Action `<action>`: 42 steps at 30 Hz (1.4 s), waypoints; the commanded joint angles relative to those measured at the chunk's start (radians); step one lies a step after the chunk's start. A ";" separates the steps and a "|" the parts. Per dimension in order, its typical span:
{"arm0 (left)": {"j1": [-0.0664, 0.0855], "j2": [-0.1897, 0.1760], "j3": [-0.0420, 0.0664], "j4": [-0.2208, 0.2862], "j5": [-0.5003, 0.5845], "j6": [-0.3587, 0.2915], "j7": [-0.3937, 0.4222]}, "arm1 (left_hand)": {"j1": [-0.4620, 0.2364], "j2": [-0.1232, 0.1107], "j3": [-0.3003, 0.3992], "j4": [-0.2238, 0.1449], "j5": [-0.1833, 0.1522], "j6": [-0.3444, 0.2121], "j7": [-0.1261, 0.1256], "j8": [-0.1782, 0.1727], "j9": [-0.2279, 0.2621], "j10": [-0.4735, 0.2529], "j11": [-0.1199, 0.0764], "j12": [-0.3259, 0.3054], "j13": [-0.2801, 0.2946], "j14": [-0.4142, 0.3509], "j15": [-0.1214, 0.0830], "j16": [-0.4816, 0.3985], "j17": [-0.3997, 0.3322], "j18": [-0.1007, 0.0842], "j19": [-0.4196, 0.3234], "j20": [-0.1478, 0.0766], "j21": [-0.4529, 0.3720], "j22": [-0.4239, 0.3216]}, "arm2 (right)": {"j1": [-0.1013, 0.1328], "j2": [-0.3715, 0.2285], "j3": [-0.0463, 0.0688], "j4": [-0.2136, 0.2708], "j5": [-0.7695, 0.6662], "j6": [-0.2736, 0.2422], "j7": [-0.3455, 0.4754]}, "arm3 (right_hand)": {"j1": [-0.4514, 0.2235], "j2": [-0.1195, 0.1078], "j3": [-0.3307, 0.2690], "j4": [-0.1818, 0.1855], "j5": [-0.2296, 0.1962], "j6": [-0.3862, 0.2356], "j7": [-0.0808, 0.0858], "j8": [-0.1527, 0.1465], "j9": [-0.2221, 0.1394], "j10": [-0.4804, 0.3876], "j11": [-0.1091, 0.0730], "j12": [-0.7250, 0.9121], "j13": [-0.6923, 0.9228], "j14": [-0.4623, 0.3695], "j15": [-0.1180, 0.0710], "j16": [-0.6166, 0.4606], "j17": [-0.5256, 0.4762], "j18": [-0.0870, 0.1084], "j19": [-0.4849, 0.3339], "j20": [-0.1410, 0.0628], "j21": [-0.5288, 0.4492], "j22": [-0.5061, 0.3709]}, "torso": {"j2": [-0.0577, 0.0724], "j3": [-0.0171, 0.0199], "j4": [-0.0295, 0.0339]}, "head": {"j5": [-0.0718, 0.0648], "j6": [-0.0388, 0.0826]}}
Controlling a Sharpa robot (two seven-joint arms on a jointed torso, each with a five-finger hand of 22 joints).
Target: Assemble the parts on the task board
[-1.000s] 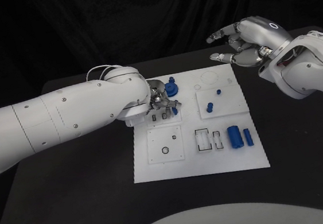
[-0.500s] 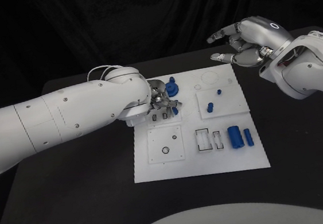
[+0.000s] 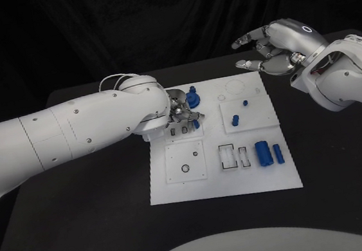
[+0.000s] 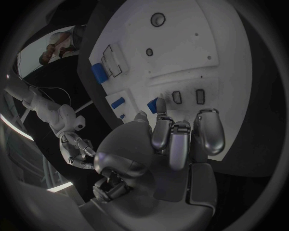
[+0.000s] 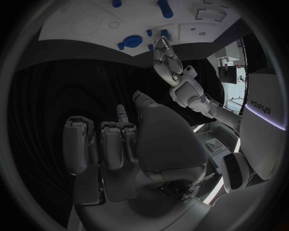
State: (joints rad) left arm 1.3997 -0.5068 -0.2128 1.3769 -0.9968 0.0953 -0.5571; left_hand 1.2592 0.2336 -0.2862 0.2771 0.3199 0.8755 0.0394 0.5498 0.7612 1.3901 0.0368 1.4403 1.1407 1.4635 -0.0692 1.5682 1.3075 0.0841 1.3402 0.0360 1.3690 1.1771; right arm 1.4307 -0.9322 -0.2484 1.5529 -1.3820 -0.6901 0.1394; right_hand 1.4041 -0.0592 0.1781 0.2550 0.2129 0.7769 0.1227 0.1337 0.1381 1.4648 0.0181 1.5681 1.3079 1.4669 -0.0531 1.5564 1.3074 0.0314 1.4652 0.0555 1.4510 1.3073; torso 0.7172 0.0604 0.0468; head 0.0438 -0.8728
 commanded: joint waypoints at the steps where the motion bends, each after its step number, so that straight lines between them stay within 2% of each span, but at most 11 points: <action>1: -0.003 0.006 0.001 -0.004 0.000 -0.003 0.019 | 0.012 -0.004 0.006 -0.002 -0.004 0.003 0.002 -0.005 0.001 0.181 -0.065 0.131 0.430 0.107 -0.007 0.003 0.263 0.004 0.005 0.000 0.001 0.003 | 0.001 -0.001 0.001 0.003 -0.001 0.004 -0.015 | 0.001 0.005 -0.003 -0.004 0.004 0.006 0.001 0.001 -0.001 0.106 0.005 0.003 0.263 0.097 0.008 -0.006 0.238 0.001 0.047 0.007 -0.005 0.221 | 0.000 -0.0002 -0.0004 | 0.001 0.000; 27: -0.011 0.014 0.001 -0.015 0.000 0.014 0.019 | 0.032 -0.010 0.027 -0.015 -0.001 0.007 0.000 -0.014 0.013 0.181 -0.067 0.131 0.430 0.107 -0.009 0.003 0.263 0.005 0.005 -0.001 -0.002 0.002 | 0.002 -0.003 0.001 0.005 -0.001 0.007 -0.017 | 0.001 0.005 -0.003 -0.004 0.004 0.006 0.001 0.001 -0.001 0.106 0.005 0.003 0.263 0.097 0.008 -0.006 0.238 0.001 0.047 0.007 -0.005 0.221 | 0.000 -0.0004 -0.0001 | 0.002 0.000; 42: -0.012 0.012 0.001 -0.011 0.000 0.028 0.013 | 0.065 -0.030 0.077 -0.033 0.056 0.010 -0.003 -0.043 0.033 0.181 -0.070 0.131 0.430 0.107 -0.012 0.003 0.263 0.005 0.007 -0.004 -0.007 0.006 | 0.002 -0.001 0.001 0.004 -0.001 0.012 -0.018 | 0.002 0.006 -0.003 -0.006 0.005 0.009 0.002 0.001 -0.002 0.106 0.006 0.003 0.263 0.097 0.010 -0.007 0.237 0.000 0.047 0.008 -0.004 0.221 | 0.000 -0.0006 0.0003 | 0.005 0.000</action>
State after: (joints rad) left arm 1.3899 -0.4954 -0.2130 1.3631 -0.9970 0.1075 -0.5542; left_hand 1.3118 0.2045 -0.2141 0.2439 0.3728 0.8792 0.0357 0.5129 0.7941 1.3901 0.0367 1.4402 1.1110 1.4635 -0.0735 1.5682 1.3075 0.0841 1.3439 0.0323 1.3654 1.1815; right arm 1.4314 -0.9329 -0.2484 1.5552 -1.3819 -0.6821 0.1373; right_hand 1.4041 -0.0592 0.1753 0.2522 0.2129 0.7805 0.1262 0.1337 0.1371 1.4648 0.0180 1.5681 1.3075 1.4633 -0.0496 1.5564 1.3074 0.0315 1.4652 0.0555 1.4510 1.3073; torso 0.7175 0.0599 0.0468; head 0.0481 -0.8728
